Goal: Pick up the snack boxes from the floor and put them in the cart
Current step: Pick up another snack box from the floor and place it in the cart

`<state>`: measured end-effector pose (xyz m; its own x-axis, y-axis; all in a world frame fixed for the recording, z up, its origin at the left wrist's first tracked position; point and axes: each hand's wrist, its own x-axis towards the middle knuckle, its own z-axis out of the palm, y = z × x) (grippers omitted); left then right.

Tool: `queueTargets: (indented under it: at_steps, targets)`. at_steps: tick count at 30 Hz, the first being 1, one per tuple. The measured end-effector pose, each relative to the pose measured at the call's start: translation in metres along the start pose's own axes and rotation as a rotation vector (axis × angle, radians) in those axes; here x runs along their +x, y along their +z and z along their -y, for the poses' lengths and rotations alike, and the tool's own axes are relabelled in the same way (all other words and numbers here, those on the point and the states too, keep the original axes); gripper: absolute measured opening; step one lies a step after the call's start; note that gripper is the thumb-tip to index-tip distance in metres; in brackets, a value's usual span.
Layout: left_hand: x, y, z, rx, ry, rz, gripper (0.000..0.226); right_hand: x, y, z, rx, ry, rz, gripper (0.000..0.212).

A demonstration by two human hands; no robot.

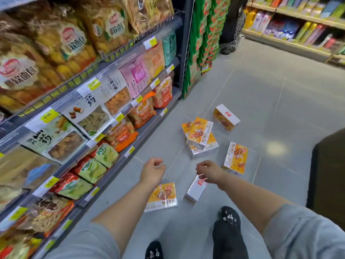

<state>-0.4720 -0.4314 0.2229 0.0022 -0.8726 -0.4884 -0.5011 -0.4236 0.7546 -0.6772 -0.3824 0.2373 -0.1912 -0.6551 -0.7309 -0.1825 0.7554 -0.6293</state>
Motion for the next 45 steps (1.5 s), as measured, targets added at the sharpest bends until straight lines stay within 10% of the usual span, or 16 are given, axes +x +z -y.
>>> queueTargets:
  at_steps: [17, 34, 45]
  targets:
    - [0.085, 0.257, 0.045, -0.243, -0.358, -0.219, 0.036, 0.229, -0.136, -0.073, -0.324, -0.063, 0.18, 0.028]
    - [0.196, 0.416, 0.264, 0.106, -0.692, 0.09, 0.138, 0.495, -0.086, -0.272, -0.86, -0.174, 0.422, 0.108]
    - [0.191, 0.384, 0.267, 0.285, -0.502, -0.134, 0.104, 0.498, -0.077, -0.231, -0.909, -0.387, 0.505, 0.095]
